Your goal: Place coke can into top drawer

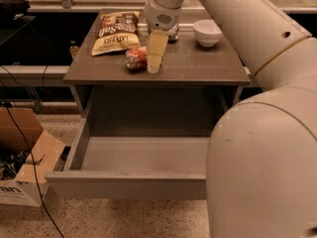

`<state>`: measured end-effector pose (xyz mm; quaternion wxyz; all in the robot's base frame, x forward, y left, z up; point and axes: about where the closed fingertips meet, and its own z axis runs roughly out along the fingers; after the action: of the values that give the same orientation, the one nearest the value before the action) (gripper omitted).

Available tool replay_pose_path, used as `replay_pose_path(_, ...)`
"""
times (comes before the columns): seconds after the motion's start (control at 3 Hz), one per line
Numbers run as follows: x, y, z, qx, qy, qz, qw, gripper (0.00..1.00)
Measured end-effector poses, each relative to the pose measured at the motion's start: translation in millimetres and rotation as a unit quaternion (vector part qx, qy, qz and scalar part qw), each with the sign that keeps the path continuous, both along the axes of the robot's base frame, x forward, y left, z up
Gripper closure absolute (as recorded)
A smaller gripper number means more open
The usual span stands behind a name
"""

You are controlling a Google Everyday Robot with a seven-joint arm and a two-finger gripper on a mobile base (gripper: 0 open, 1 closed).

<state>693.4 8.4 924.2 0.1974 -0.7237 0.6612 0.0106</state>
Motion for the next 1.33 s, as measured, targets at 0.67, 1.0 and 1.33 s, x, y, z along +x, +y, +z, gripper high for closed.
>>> replay_pose_path(0.67,25.8,26.3,-30.1,0.015,0.002,0.003,0.9999,0.00)
replay_pose_path(1.0,45.9,30.8,-53.9,0.031,0.012,-0.007,0.9994,0.00)
replay_pose_path(1.33,61.3,27.9,-74.5,0.052,0.023,-0.023,0.9981,0.00)
